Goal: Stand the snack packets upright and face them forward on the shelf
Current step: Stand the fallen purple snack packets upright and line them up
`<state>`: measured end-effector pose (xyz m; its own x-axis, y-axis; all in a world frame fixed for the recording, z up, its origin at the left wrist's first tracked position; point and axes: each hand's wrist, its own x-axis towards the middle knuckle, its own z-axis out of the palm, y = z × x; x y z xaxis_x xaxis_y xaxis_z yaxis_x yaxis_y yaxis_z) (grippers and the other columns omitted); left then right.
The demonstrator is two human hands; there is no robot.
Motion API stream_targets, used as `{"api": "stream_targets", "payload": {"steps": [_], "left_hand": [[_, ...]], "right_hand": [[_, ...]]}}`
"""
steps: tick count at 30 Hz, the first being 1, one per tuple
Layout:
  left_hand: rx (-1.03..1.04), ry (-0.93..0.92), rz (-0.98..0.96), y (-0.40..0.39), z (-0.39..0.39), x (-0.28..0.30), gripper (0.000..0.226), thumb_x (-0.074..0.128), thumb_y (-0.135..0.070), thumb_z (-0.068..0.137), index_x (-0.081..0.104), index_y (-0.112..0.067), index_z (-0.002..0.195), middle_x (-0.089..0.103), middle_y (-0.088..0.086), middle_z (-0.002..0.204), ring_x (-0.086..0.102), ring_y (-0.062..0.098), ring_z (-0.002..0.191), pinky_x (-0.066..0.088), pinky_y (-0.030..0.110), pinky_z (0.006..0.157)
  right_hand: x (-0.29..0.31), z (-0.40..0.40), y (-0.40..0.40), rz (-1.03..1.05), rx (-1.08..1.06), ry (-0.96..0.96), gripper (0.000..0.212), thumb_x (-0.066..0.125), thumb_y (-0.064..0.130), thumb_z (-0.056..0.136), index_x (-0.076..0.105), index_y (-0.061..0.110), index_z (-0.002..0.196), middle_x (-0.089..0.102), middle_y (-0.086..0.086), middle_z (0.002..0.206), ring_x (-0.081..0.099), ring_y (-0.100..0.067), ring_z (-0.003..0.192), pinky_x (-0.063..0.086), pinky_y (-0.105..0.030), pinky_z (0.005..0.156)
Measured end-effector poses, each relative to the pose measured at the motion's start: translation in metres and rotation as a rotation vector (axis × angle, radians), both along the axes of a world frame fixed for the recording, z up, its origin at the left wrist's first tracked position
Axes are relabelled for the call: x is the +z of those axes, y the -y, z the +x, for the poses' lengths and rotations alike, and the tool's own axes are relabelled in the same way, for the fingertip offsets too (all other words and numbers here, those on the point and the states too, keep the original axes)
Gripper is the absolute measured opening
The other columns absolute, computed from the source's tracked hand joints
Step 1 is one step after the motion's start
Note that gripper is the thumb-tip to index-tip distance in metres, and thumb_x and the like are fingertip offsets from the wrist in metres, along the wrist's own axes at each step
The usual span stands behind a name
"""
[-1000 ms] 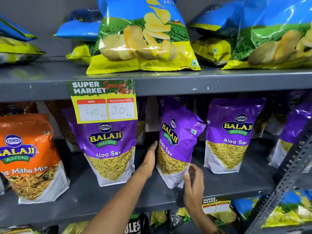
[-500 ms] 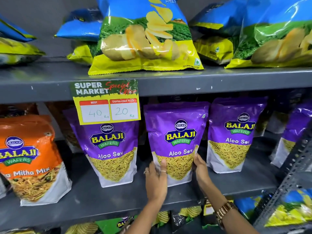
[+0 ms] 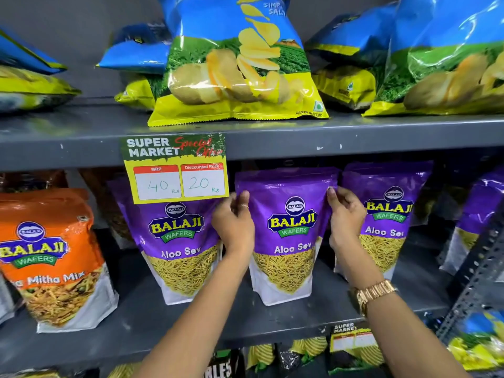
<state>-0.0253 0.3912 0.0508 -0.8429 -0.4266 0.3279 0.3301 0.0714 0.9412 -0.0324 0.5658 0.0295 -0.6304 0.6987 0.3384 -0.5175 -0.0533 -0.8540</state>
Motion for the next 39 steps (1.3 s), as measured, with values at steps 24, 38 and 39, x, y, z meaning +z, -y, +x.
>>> {"api": "stream_targets", "payload": {"steps": [24,38,39], "left_hand": [[-0.582,0.36,-0.109,0.006,0.01,-0.154,0.1,0.085,-0.029,0.056,0.031,-0.017,0.139,0.048,0.014,0.14,0.044,0.029,0.13,0.037,0.051,0.108],[-0.315,-0.079,-0.463,-0.044,0.069,-0.15,0.021,0.063,-0.019,0.081,0.062,-0.016,0.102,0.061,-0.006,0.087,0.058,0.009,0.081,0.051,0.029,0.075],[-0.396,-0.047,-0.46,-0.054,0.067,-0.148,0.024,0.06,-0.017,0.083,0.061,-0.016,0.106,0.064,-0.004,0.09,0.06,0.013,0.083,0.052,0.032,0.077]], "right_hand": [[-0.145,0.024,0.011,0.143,0.495,0.176,0.03,0.05,0.028,0.086,0.051,0.024,0.115,0.064,0.011,0.108,0.06,0.001,0.1,0.048,-0.013,0.084],[-0.133,0.055,-0.081,0.204,-0.533,0.189,0.033,0.054,0.022,0.075,0.051,0.002,0.102,0.056,-0.017,0.09,0.055,-0.019,0.076,0.042,-0.015,0.073],[-0.136,0.055,-0.094,0.215,-0.536,0.225,0.037,0.054,0.023,0.076,0.049,0.001,0.105,0.056,-0.023,0.097,0.054,-0.031,0.084,0.043,-0.028,0.08]]}}
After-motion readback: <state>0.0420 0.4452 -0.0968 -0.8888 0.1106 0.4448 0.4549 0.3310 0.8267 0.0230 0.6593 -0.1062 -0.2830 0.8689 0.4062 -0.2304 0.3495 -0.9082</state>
